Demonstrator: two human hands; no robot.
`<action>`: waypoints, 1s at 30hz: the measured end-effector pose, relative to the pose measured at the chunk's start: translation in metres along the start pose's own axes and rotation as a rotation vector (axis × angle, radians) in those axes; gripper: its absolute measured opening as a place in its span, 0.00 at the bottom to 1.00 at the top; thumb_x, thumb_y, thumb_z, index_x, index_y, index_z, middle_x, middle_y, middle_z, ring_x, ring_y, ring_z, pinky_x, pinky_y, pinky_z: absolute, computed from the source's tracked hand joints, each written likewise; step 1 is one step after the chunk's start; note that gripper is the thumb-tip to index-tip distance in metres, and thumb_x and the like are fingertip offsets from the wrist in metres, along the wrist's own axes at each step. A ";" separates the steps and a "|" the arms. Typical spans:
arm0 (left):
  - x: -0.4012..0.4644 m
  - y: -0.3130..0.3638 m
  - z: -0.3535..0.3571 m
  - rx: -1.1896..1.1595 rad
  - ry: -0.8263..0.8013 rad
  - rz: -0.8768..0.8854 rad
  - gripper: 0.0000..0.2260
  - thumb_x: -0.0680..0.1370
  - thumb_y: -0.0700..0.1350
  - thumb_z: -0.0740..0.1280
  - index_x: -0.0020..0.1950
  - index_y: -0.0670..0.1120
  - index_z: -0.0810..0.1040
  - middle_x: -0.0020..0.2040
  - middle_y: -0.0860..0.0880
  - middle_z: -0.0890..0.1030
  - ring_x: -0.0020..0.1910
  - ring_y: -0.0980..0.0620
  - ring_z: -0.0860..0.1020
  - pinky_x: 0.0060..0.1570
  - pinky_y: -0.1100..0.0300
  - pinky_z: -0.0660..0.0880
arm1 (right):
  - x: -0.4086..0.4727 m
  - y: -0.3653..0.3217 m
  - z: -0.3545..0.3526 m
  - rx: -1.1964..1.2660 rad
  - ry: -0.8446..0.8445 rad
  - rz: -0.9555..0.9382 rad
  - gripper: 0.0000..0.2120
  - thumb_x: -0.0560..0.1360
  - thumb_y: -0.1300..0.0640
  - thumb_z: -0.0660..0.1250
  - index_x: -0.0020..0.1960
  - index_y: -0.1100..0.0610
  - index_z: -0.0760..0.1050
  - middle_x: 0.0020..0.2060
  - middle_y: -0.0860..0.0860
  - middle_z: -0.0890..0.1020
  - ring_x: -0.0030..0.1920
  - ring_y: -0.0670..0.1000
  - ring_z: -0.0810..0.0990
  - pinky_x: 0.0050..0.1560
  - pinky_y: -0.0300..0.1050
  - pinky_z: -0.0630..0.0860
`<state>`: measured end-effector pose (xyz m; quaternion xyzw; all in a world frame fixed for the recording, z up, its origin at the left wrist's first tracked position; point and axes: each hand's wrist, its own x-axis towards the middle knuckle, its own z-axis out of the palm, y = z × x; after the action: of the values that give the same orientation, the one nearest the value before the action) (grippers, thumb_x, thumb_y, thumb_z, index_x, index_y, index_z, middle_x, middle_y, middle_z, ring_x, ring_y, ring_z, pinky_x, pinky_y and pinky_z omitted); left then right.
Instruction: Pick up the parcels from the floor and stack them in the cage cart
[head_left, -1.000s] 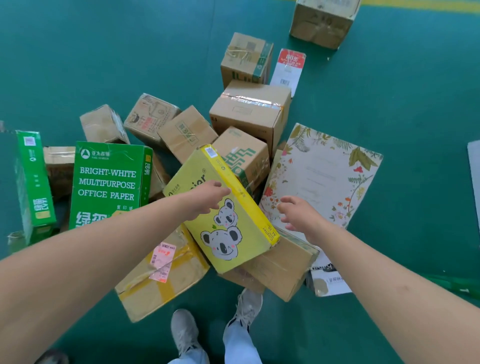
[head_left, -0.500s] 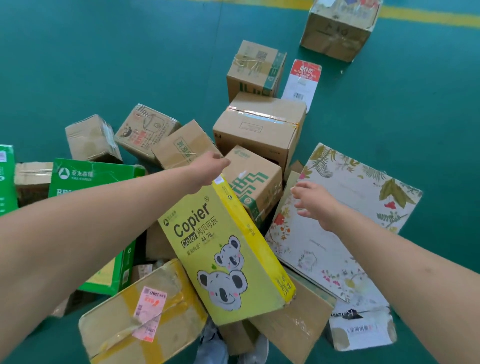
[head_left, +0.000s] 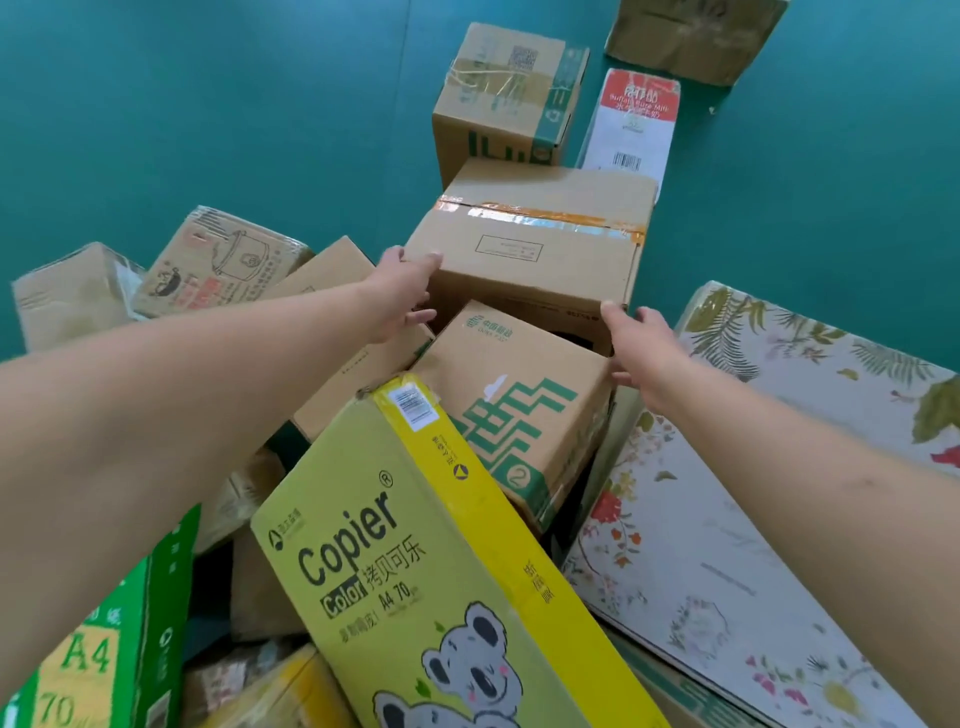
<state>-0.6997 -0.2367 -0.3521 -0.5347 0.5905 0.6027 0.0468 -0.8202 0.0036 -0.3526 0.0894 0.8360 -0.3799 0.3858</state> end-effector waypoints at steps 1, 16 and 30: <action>0.010 0.000 0.002 0.021 0.011 -0.008 0.32 0.84 0.57 0.62 0.83 0.52 0.52 0.74 0.48 0.68 0.65 0.50 0.76 0.43 0.60 0.80 | 0.007 -0.001 0.004 -0.017 0.014 0.000 0.37 0.80 0.31 0.55 0.82 0.50 0.58 0.70 0.51 0.74 0.62 0.59 0.78 0.64 0.59 0.78; 0.010 0.006 -0.009 -0.032 -0.049 -0.028 0.21 0.81 0.54 0.69 0.68 0.52 0.63 0.60 0.48 0.74 0.54 0.47 0.79 0.58 0.50 0.80 | 0.013 0.001 0.003 -0.003 0.140 -0.043 0.44 0.72 0.25 0.45 0.77 0.53 0.65 0.70 0.54 0.75 0.67 0.60 0.75 0.71 0.64 0.69; -0.217 0.101 -0.108 -0.140 0.020 0.070 0.25 0.79 0.56 0.72 0.67 0.52 0.62 0.62 0.49 0.74 0.60 0.44 0.78 0.60 0.46 0.81 | -0.207 -0.100 -0.080 -0.043 0.083 -0.220 0.28 0.80 0.31 0.51 0.64 0.52 0.72 0.54 0.48 0.80 0.50 0.53 0.86 0.59 0.60 0.80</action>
<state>-0.6139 -0.2245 -0.1043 -0.5216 0.5658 0.6383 -0.0177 -0.7686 0.0202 -0.1154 0.0046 0.8639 -0.3979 0.3086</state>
